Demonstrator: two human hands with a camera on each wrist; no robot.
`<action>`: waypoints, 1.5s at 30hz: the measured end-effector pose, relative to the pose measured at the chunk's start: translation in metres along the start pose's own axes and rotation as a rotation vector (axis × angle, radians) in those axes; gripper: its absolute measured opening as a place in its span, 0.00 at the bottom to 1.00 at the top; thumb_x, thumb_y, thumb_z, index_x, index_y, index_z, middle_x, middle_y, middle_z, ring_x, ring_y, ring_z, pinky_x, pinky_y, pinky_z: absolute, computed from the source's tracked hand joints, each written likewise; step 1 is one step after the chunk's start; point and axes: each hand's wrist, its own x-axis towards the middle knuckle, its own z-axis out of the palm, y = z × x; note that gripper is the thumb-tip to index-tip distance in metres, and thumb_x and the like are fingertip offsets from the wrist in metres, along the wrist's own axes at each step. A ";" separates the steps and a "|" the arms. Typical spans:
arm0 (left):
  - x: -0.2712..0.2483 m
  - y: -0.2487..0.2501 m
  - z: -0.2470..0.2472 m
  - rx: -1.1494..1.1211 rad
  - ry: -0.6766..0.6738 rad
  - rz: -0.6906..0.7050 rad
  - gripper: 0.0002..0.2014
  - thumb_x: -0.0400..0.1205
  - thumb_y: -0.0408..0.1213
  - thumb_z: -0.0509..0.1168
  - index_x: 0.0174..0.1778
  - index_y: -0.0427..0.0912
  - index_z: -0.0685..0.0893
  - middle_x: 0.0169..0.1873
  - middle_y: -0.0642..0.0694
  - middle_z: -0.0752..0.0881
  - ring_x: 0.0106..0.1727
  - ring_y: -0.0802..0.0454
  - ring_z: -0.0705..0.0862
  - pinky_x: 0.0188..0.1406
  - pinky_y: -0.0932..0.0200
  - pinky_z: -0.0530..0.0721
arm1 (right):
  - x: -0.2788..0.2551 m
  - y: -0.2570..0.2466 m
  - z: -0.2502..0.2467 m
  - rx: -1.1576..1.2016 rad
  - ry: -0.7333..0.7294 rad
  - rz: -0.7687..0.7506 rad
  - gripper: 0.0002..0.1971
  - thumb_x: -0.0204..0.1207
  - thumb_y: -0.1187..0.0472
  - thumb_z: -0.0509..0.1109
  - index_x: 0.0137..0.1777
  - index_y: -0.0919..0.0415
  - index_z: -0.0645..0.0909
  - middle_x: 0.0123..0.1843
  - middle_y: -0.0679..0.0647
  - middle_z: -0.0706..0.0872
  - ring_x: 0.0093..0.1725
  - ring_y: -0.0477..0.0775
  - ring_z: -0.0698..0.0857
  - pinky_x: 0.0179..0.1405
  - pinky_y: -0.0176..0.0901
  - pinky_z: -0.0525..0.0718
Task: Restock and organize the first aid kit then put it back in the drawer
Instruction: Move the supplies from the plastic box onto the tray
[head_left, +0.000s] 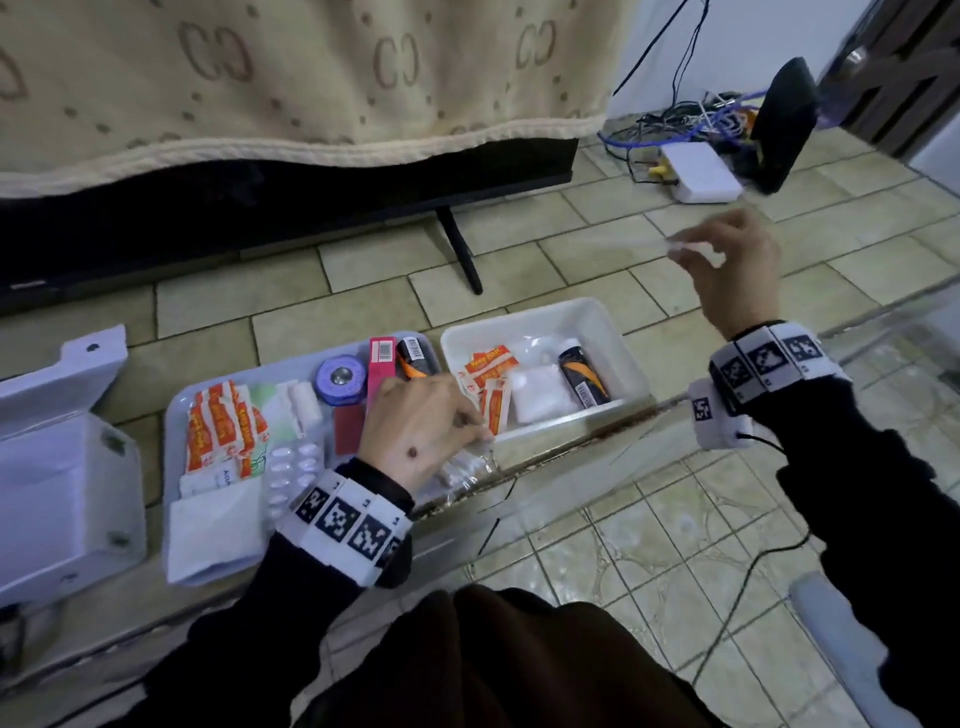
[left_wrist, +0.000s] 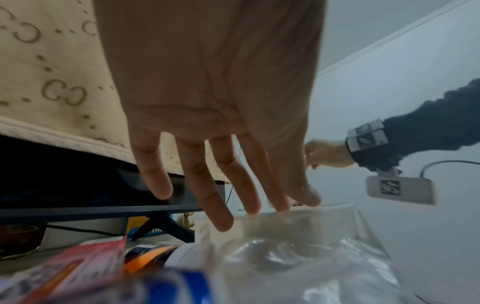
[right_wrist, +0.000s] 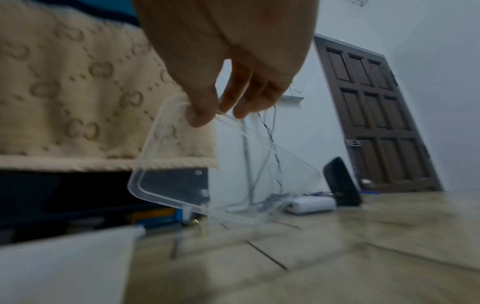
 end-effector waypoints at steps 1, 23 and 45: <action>0.001 0.000 -0.001 0.015 0.013 -0.001 0.12 0.74 0.57 0.68 0.46 0.57 0.90 0.42 0.61 0.85 0.41 0.59 0.80 0.58 0.54 0.74 | -0.007 0.013 0.001 0.014 -0.009 0.041 0.08 0.72 0.63 0.72 0.49 0.64 0.88 0.47 0.59 0.81 0.41 0.31 0.81 0.40 0.23 0.71; 0.017 0.056 -0.067 -0.053 0.160 0.095 0.13 0.80 0.49 0.65 0.59 0.55 0.84 0.58 0.55 0.85 0.57 0.52 0.82 0.58 0.54 0.75 | -0.030 -0.044 0.009 -0.180 -0.621 -0.022 0.12 0.78 0.63 0.66 0.60 0.57 0.84 0.52 0.52 0.87 0.46 0.51 0.81 0.45 0.25 0.72; 0.080 0.063 -0.016 -0.156 -0.254 -0.068 0.09 0.74 0.35 0.72 0.46 0.39 0.80 0.37 0.46 0.78 0.44 0.44 0.81 0.37 0.56 0.76 | -0.018 -0.077 0.055 -0.310 -0.897 0.112 0.18 0.65 0.66 0.76 0.56 0.59 0.83 0.53 0.58 0.85 0.47 0.57 0.82 0.41 0.38 0.73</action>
